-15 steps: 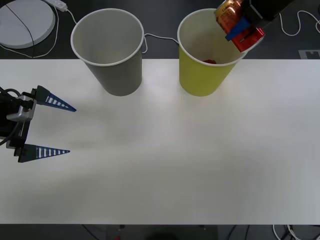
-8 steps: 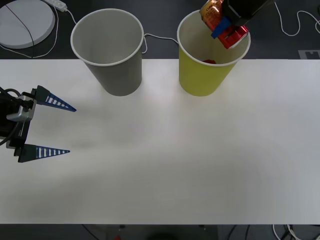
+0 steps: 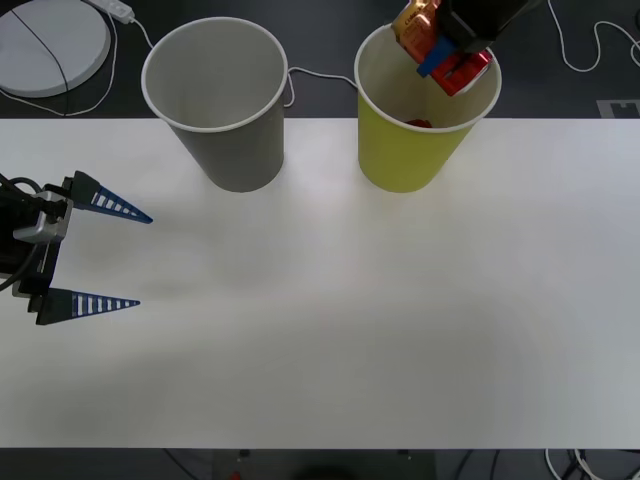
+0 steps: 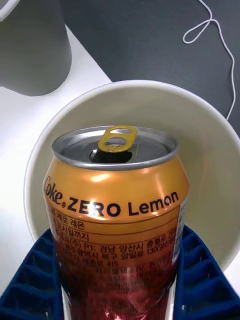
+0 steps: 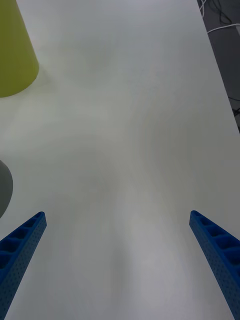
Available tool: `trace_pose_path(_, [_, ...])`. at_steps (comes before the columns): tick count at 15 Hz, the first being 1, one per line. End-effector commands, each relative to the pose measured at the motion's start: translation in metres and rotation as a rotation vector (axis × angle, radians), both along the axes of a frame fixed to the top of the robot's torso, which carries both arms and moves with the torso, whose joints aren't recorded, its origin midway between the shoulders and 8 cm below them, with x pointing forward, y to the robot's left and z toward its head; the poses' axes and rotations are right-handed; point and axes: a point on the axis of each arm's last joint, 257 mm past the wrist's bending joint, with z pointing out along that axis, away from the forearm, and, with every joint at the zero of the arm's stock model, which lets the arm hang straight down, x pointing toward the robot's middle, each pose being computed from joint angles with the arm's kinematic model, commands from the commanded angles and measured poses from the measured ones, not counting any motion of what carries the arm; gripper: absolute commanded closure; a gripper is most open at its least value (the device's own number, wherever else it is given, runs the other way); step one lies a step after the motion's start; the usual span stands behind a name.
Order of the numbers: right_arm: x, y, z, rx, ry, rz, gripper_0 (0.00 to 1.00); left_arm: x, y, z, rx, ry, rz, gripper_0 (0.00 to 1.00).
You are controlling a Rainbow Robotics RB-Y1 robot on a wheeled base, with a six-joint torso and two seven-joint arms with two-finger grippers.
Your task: Put the can into the green bin and the plastic bottle into the gray bin
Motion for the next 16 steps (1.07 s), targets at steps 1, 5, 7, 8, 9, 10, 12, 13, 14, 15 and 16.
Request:
trace_pose_path(1, [-0.001, -0.001, 0.001, -0.009, -0.004, 0.023, 0.00, 0.000, 0.000, 0.000, 0.000, 0.000, 0.000, 0.00])
trace_pose_path(5, [-0.013, -0.010, 0.018, 0.037, 0.002, 0.074, 0.00, 0.000, 0.000, 0.000, 0.000, 0.000, 0.000, 0.00])
trace_pose_path(7, [-0.024, -0.020, 0.034, 0.078, -0.014, 0.100, 0.00, 0.000, 0.000, 0.000, 0.000, 0.000, 0.000, 0.00])
trace_pose_path(8, [-0.034, -0.028, 0.042, 0.105, -0.027, 0.123, 0.00, 0.000, 0.000, 0.000, 0.000, 0.000, 0.000, 0.00])
trace_pose_path(9, [-0.042, -0.035, 0.043, 0.107, -0.037, 0.142, 0.00, 0.000, 0.000, 0.000, 0.000, 0.000, 0.000, 0.00])
trace_pose_path(10, [-0.052, -0.041, 0.044, 0.109, -0.046, 0.160, 0.00, 0.000, 0.000, 0.000, 0.000, 0.000, 0.000, 0.00])
trace_pose_path(12, [-0.076, -0.057, 0.040, 0.120, -0.063, 0.205, 0.00, 0.000, 0.000, 0.000, 0.000, 0.000, 0.000, 0.00])
trace_pose_path(13, [-0.087, -0.064, 0.038, 0.112, -0.080, 0.243, 0.00, 0.000, 0.000, 0.000, 0.000, 0.000, 0.000, 0.00])
trace_pose_path(14, [-0.100, -0.073, 0.034, 0.100, -0.101, 0.296, 0.00, 0.000, 0.000, 0.000, 0.000, 0.000, 0.000, 0.00])
trace_pose_path(15, [-0.110, -0.079, 0.030, 0.104, -0.107, 0.336, 0.00, 0.000, 0.000, 0.000, 0.000, 0.000, 0.000, 0.00])
trace_pose_path(16, [-0.123, -0.085, 0.026, 0.125, -0.110, 0.384, 0.00, 0.000, 0.000, 0.000, 0.000, 0.000, 0.000, 0.00])
